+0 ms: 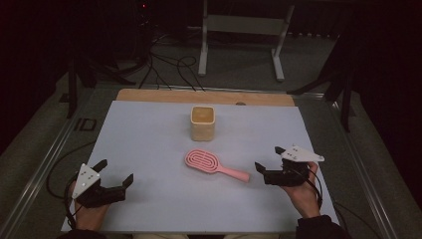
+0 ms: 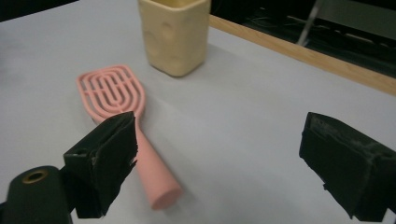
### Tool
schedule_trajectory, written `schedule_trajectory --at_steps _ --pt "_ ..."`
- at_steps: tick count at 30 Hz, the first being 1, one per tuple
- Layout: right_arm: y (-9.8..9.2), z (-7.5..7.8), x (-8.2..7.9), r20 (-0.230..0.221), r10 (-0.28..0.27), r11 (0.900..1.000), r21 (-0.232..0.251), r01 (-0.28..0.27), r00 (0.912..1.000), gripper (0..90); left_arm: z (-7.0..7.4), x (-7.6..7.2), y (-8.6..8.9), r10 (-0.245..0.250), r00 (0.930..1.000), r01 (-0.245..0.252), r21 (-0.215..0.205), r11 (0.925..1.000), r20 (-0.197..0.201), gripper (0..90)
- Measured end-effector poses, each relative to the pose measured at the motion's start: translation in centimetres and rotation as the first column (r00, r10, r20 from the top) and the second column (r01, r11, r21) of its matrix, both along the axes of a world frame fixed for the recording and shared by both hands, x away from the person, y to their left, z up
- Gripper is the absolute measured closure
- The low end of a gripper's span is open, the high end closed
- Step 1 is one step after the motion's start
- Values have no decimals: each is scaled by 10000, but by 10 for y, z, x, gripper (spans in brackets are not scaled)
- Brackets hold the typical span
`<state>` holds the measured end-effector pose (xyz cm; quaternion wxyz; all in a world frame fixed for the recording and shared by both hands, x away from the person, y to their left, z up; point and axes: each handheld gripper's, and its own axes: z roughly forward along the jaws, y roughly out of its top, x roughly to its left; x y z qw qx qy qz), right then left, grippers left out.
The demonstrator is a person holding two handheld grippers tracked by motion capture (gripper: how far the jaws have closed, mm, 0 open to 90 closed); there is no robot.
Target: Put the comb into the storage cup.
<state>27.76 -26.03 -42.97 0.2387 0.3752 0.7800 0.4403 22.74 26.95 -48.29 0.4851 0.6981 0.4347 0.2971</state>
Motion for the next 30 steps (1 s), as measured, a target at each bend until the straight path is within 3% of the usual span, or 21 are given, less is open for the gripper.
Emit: schedule_trajectory --at_steps 5,11,19,30 --pt "15 12 12 -396 502 9986 -164 -509 9980 108 -1 0 -1 -13 10000 13 -3 10000 -10 1" --pt "34 15 26 -757 947 9919 -778 -1005 9926 108 -3 1 -2 -6 10000 6 -10 10000 -90 1" --pt "54 10 46 -1565 1226 9857 -954 -1386 9800 108 -6 3 -4 -96 9998 98 121 9999 -181 1" --pt "83 5 61 -2108 1689 9659 -1590 -2043 9628 108 -9 5 -5 -72 9996 76 134 9999 -282 1"
